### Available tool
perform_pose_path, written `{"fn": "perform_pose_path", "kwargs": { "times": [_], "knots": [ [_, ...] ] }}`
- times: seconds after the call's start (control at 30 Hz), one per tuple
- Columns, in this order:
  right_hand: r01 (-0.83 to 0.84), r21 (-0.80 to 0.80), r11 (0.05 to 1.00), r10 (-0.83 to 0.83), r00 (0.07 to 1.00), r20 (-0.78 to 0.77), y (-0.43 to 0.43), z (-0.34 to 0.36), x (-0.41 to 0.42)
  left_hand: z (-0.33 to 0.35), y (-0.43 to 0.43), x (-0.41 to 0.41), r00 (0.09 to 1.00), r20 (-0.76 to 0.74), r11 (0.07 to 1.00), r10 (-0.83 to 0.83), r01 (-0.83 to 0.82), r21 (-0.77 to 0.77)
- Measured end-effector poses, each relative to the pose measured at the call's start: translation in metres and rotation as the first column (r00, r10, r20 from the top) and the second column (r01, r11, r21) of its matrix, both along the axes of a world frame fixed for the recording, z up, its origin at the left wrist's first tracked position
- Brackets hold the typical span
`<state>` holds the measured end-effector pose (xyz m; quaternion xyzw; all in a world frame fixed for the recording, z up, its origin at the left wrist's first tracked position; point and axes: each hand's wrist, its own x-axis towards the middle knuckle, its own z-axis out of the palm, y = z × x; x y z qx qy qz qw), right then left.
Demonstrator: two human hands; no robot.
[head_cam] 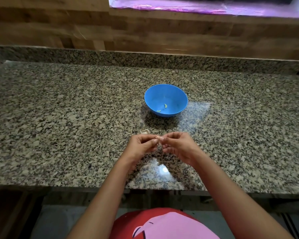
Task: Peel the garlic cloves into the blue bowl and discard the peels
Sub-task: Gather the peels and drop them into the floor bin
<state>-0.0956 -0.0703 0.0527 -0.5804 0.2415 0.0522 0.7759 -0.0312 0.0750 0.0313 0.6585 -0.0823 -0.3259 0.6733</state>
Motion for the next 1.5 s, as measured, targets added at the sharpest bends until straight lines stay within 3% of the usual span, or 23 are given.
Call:
{"fn": "perform_pose_path", "kwargs": {
  "times": [0.17, 0.37, 0.47, 0.57, 0.67, 0.8, 0.93, 1.2, 1.27, 1.3, 1.33, 1.37, 1.4, 1.43, 1.47, 1.5],
  "knots": [
    [-0.040, 0.057, 0.998, 0.044, 0.996, -0.081, -0.004, 0.000, 0.000, 0.007, -0.002, -0.003, 0.999, -0.021, 0.999, -0.044, 0.043, -0.030],
    [-0.080, 0.098, 0.992, 0.092, 0.988, -0.122, -0.005, 0.000, 0.001, 0.007, -0.002, -0.001, 0.984, -0.172, 0.992, -0.033, 0.011, -0.125],
    [-0.096, 0.144, 0.985, 0.114, 0.986, -0.121, -0.007, -0.004, 0.003, 0.004, -0.002, 0.001, 0.985, -0.169, 0.997, -0.009, -0.003, -0.072],
    [-0.084, 0.070, 0.994, 0.091, 0.990, -0.105, -0.015, -0.007, 0.002, -0.002, -0.003, 0.004, 1.000, 0.007, 0.993, 0.029, -0.030, 0.116],
    [-0.031, -0.245, 0.969, 0.005, 0.994, -0.106, -0.019, -0.013, 0.000, -0.011, -0.005, 0.000, 0.919, 0.394, 0.862, -0.036, -0.170, 0.477],
    [-0.079, -0.644, 0.761, 0.024, 0.995, -0.093, -0.016, -0.020, -0.002, -0.020, -0.008, -0.013, 0.817, 0.572, 0.809, -0.067, -0.291, 0.511],
    [-0.167, -0.930, 0.328, 0.159, 0.980, -0.120, -0.015, -0.035, -0.004, -0.024, -0.008, -0.023, 0.762, 0.644, 0.804, -0.063, -0.344, 0.486],
    [-0.134, -0.987, -0.088, 0.351, 0.923, -0.157, -0.006, -0.039, -0.002, -0.025, -0.016, -0.027, 0.708, 0.701, 0.832, -0.083, -0.338, 0.440],
    [-0.127, -0.980, -0.153, 0.385, 0.906, -0.177, -0.007, -0.038, -0.001, -0.025, -0.019, -0.027, 0.702, 0.706, 0.838, -0.092, -0.329, 0.437],
    [-0.123, -0.985, -0.119, 0.365, 0.917, -0.159, -0.008, -0.039, -0.001, -0.025, -0.021, -0.027, 0.704, 0.704, 0.843, -0.095, -0.319, 0.433],
    [-0.108, -0.994, -0.026, 0.314, 0.943, -0.111, -0.010, -0.040, 0.000, -0.025, -0.023, -0.028, 0.711, 0.697, 0.852, -0.091, -0.306, 0.424],
    [-0.096, -0.987, 0.128, 0.214, 0.974, -0.067, -0.013, -0.041, 0.000, -0.024, -0.025, -0.027, 0.727, 0.681, 0.864, -0.082, -0.290, 0.413],
    [-0.075, -0.933, 0.351, 0.091, 0.995, -0.046, -0.016, -0.041, 0.000, -0.023, -0.027, -0.027, 0.757, 0.651, 0.878, -0.056, -0.273, 0.393],
    [-0.010, -0.807, 0.590, -0.020, 0.999, -0.027, -0.017, -0.040, -0.001, -0.023, -0.029, -0.025, 0.803, 0.596, 0.895, -0.013, -0.257, 0.365],
    [0.080, -0.634, 0.769, -0.110, 0.994, -0.008, -0.016, -0.038, -0.003, -0.022, -0.032, -0.024, 0.858, 0.511, 0.915, 0.040, -0.237, 0.326],
    [0.159, -0.476, 0.865, -0.177, 0.984, 0.007, -0.013, -0.036, -0.006, -0.021, -0.034, -0.024, 0.908, 0.410, 0.937, 0.088, -0.215, 0.276]
  ]
}}
